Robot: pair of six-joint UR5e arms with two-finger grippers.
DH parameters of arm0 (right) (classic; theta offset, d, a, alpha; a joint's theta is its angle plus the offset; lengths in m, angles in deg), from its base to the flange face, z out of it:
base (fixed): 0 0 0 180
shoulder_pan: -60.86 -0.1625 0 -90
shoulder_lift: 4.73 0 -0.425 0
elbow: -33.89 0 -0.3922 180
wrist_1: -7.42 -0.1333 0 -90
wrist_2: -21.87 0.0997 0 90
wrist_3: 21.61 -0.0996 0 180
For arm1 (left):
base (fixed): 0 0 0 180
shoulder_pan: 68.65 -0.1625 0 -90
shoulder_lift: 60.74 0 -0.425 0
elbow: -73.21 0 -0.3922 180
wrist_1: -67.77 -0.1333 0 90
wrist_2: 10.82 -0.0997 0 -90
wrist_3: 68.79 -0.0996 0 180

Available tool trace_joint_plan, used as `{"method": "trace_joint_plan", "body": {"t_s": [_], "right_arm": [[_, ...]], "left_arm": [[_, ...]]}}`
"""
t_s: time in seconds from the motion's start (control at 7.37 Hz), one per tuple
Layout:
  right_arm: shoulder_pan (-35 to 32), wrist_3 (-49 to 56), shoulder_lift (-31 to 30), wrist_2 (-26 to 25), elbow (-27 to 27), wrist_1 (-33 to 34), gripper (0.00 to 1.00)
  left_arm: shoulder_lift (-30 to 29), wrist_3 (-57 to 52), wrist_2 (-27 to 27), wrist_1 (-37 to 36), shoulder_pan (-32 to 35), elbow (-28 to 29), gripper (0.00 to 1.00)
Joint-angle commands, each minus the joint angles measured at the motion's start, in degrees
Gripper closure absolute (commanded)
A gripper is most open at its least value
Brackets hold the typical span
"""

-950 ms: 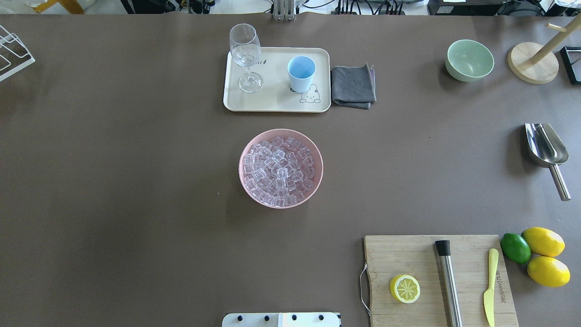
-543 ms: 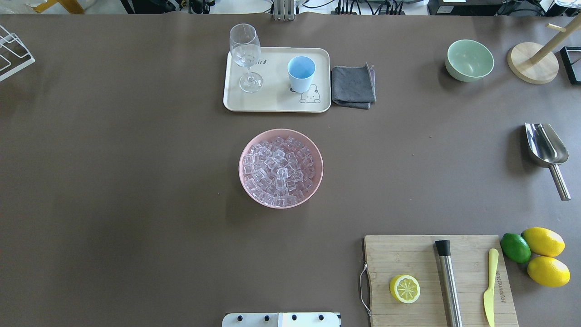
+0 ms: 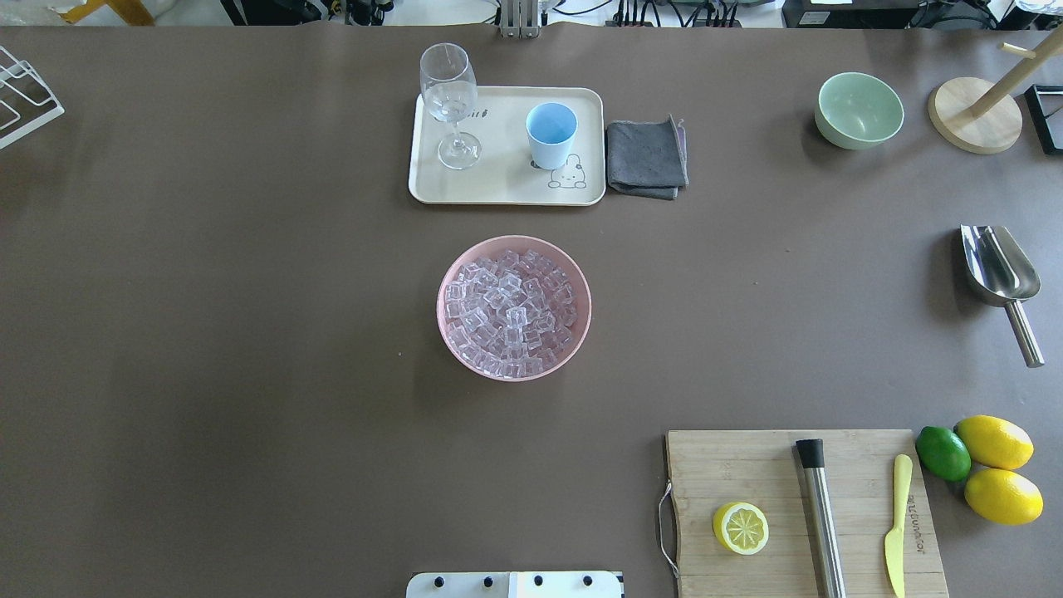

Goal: Put ice in cup with scoop

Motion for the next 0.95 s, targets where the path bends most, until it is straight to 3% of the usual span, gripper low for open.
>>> {"method": "trace_joint_plan", "body": {"t_s": [0.0,0.41,0.54,0.68,0.81], "right_arm": [[5.8,-11.5,-2.0,-2.5,1.8,-8.7,0.0],[16.4,-29.1,-3.8,-8.9,-2.0,-24.9,0.0],[19.6,-31.7,-3.8,-11.6,-4.5,-29.3,0.0],[21.7,-35.0,-4.5,-13.6,-6.3,-34.5,0.0],[25.5,-37.7,-4.5,-16.5,-6.8,-36.4,0.0]], "left_arm": [[-1.5,4.9,-0.2,0.0,-3.3,-2.0,0.01],[-5.1,11.2,-6.2,-0.2,-11.8,-8.6,0.01],[-7.0,12.1,-6.9,-0.3,-16.8,-8.6,0.01],[-7.1,11.7,-10.8,-0.2,-21.0,-9.5,0.01],[-7.1,11.5,-11.5,0.1,-21.6,-10.0,0.01]]}}
